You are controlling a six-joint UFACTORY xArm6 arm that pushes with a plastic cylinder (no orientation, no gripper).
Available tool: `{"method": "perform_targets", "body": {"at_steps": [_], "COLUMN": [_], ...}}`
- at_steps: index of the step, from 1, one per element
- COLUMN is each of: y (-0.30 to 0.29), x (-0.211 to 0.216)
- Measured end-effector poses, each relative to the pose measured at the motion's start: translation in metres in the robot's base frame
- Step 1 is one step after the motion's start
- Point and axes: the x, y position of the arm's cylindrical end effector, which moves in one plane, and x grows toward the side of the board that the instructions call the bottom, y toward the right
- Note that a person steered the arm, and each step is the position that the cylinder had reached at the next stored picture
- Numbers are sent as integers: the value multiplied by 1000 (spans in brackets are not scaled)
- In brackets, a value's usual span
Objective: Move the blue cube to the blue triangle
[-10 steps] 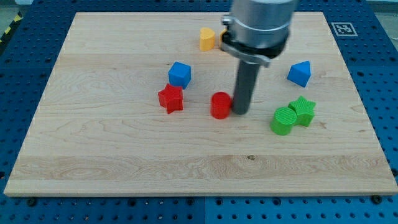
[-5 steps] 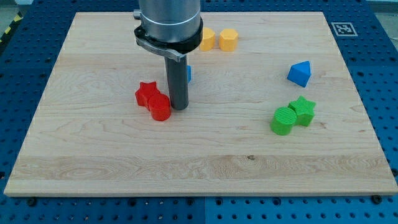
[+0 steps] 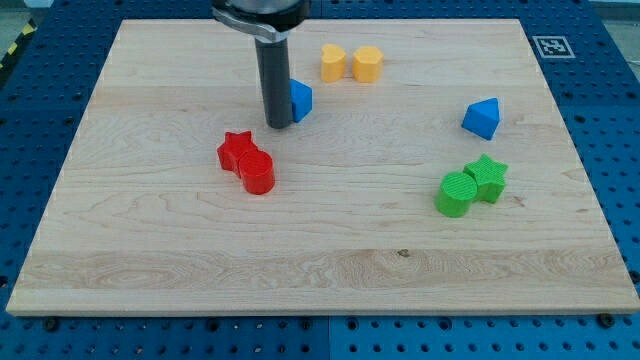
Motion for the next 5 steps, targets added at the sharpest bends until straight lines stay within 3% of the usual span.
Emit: {"method": "perform_targets", "body": {"at_steps": [2,5], "y": [-28,61], "x": [-40,-18]}}
